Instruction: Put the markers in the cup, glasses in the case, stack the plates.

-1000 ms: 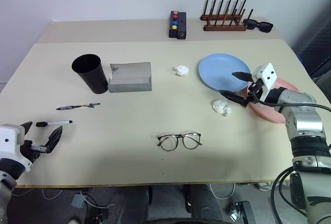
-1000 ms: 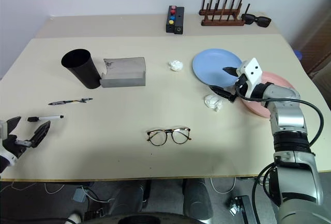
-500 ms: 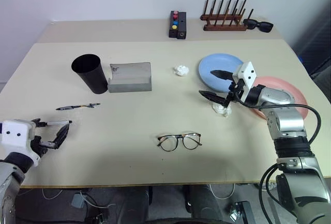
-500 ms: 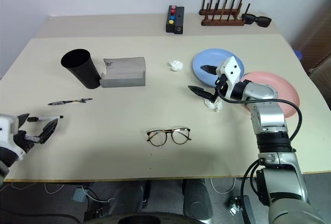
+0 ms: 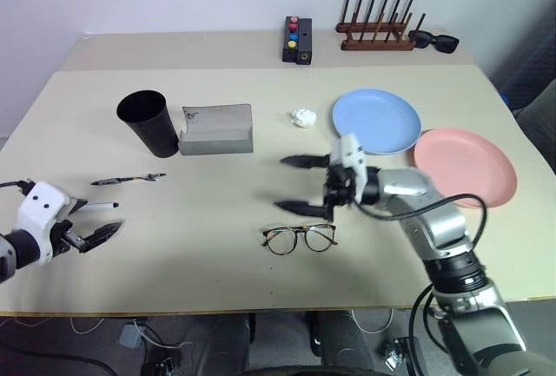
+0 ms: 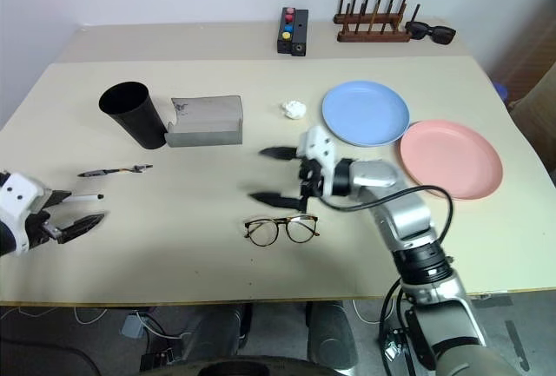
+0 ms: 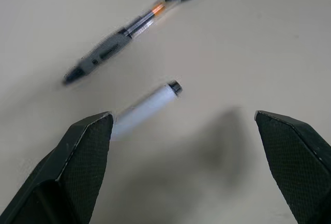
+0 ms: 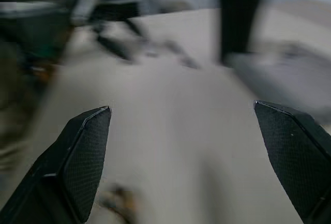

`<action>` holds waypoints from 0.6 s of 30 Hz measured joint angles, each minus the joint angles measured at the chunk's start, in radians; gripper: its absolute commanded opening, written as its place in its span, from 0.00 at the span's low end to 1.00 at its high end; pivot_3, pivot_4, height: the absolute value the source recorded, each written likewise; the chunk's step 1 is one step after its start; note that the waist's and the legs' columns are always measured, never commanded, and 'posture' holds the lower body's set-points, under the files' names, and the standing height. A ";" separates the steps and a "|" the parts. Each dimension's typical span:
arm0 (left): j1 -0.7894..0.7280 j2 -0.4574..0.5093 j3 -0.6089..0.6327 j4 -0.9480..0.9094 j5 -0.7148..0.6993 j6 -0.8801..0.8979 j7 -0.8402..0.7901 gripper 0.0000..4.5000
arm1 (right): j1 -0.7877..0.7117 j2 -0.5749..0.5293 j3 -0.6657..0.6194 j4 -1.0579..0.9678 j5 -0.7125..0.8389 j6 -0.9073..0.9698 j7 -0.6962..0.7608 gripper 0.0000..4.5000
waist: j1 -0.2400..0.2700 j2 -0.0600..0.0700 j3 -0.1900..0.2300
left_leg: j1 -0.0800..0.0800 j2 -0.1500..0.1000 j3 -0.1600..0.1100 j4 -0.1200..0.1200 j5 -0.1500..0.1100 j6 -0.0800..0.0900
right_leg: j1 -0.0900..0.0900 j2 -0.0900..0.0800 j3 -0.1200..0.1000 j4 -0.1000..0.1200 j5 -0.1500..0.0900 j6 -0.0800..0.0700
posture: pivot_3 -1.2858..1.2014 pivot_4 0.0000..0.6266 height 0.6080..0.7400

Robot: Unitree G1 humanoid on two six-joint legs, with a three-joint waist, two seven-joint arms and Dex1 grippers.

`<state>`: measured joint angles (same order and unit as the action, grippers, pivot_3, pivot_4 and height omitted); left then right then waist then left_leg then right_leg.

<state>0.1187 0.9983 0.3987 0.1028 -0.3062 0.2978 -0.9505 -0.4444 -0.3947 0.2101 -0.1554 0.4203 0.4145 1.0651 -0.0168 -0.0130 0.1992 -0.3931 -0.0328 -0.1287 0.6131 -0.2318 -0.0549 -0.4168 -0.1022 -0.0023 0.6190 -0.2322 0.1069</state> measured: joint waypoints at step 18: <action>-0.350 0.077 -0.281 0.365 0.122 -0.090 -0.287 0.27 | 0.051 0.064 0.023 -0.040 0.010 0.022 -0.118 1.00 | -0.004 0.000 0.000 | 0.003 0.006 0.002 0.001 0.002 -0.002 | -0.005 0.006 0.002 0.011 0.000 -0.002 | 0.52 0.24 0.99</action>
<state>-0.2309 1.0750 0.1179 0.4677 -0.1838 0.2079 -1.2372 -0.3939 -0.3308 0.2333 -0.1954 0.4302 0.4369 0.9470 -0.0204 -0.0129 0.1988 -0.3906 -0.0265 -0.1268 0.6137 -0.2302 -0.0572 -0.4214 -0.0959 -0.0007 0.6301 -0.2322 0.1052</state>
